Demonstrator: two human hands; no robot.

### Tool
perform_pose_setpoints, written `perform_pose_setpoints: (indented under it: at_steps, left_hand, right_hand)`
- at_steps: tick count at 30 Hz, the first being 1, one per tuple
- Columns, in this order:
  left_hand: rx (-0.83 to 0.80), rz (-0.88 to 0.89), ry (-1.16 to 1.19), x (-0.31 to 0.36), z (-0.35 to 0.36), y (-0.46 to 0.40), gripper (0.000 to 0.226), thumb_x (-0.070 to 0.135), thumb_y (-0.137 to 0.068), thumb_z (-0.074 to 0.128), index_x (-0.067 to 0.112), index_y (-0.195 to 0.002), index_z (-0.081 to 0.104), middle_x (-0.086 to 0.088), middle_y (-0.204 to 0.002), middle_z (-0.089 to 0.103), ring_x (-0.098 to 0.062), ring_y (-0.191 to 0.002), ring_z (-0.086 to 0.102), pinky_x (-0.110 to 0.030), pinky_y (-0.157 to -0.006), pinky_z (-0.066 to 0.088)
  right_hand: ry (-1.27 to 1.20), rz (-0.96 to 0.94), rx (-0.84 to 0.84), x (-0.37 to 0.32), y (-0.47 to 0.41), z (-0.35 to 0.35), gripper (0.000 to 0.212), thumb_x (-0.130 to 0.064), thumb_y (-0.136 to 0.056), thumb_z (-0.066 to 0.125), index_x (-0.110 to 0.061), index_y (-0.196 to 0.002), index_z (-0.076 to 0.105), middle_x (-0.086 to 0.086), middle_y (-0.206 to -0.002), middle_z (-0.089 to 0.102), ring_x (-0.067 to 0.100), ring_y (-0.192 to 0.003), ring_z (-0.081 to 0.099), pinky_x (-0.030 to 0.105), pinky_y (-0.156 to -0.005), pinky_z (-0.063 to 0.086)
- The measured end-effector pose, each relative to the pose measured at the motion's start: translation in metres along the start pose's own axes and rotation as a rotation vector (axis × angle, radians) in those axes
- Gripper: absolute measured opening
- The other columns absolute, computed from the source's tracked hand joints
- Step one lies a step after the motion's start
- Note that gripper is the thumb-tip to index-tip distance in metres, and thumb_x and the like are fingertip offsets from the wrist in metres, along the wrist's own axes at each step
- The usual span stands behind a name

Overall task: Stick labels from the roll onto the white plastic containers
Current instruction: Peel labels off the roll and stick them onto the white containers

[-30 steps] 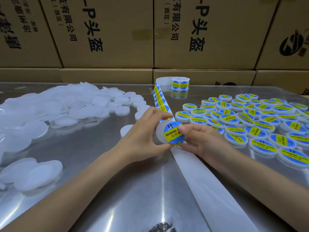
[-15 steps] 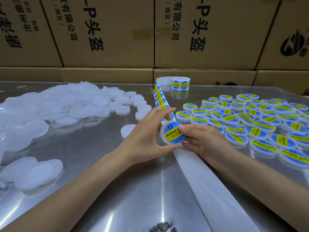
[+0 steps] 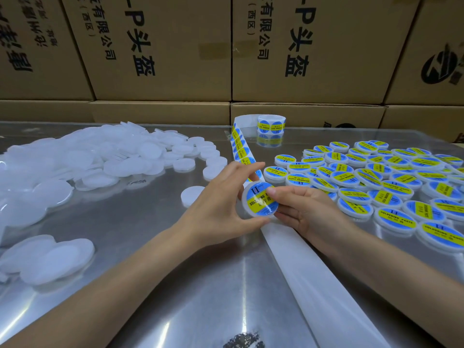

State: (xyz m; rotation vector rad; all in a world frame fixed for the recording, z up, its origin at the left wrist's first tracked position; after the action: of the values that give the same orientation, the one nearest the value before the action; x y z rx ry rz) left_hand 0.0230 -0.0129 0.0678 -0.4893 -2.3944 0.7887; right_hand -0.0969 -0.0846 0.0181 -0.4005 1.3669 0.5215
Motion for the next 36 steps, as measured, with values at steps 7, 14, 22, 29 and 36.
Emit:
perform_pose_setpoints:
  at_steps: [7, 14, 22, 29, 36]
  left_hand:
    - [0.002, -0.016, -0.004, 0.001, 0.000, 0.000, 0.077, 0.027, -0.068, 0.084, 0.011, -0.134, 0.048, 0.002, -0.107, 0.054, 0.006, -0.084, 0.046, -0.005, -0.071, 0.033]
    - [0.077, -0.061, 0.029, 0.001, -0.001, 0.001, 0.076, 0.022, -0.066, 0.085, 0.012, -0.132, 0.050, 0.003, -0.105, 0.056, 0.001, -0.073, 0.048, -0.008, -0.068, 0.037]
    - [0.158, -0.122, 0.104, 0.002, -0.002, 0.002, 0.076, 0.021, -0.064, 0.086, 0.012, -0.131, 0.052, 0.007, -0.107, 0.058, -0.001, -0.075, 0.053, -0.013, -0.069, 0.044]
    - [0.168, -0.169, 0.160, -0.001, -0.002, 0.002, 0.076, 0.020, -0.063, 0.086, 0.015, -0.131, 0.053, 0.005, -0.109, 0.060, -0.002, -0.072, 0.057, -0.015, -0.075, 0.048]
    - [0.112, -0.093, 0.111, 0.001, 0.002, 0.003, 0.077, 0.021, -0.064, 0.087, 0.013, -0.132, 0.052, 0.003, -0.108, 0.058, -0.003, -0.083, 0.056, -0.018, -0.078, 0.050]
  right_hand:
    - [0.023, -0.033, 0.051, 0.001, 0.002, 0.000, 0.026, -0.034, -0.061, 0.074, -0.014, -0.077, 0.074, 0.008, -0.095, 0.074, 0.018, -0.096, 0.067, 0.030, -0.090, 0.050]
    - [0.199, -0.359, 0.202, -0.016, 0.006, -0.001, 0.005, -0.009, -0.077, 0.073, -0.010, -0.076, 0.068, -0.002, -0.073, 0.073, 0.006, -0.071, 0.069, 0.015, -0.066, 0.051]
    - [0.566, -0.572, 0.308, -0.030, 0.013, -0.004, 0.011, -0.024, -0.074, 0.077, -0.027, -0.080, 0.069, -0.012, -0.145, 0.038, -0.027, -0.122, 0.025, 0.013, -0.103, 0.030]
    - [0.728, -0.694, 0.320, -0.034, 0.018, 0.000, 0.015, -0.028, -0.073, 0.077, -0.030, -0.084, 0.067, -0.005, -0.150, 0.025, -0.034, -0.117, 0.018, -0.007, -0.087, 0.020]
    - [0.735, -0.436, 0.282, -0.029, 0.007, -0.009, 0.074, -0.053, -0.062, 0.072, -0.038, -0.129, 0.044, -0.012, -0.123, 0.049, -0.007, -0.099, 0.052, 0.013, -0.083, 0.041]
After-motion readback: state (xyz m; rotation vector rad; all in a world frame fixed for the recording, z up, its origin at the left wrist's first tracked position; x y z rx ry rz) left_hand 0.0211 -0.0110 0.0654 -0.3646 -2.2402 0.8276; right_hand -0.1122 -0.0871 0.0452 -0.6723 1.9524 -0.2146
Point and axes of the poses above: each hand's wrist, its own y-axis away from the middle knuckle, its own z-axis out of the palm, x = y × z, the point moved 6 cm from there along -y, towards the middle knuckle
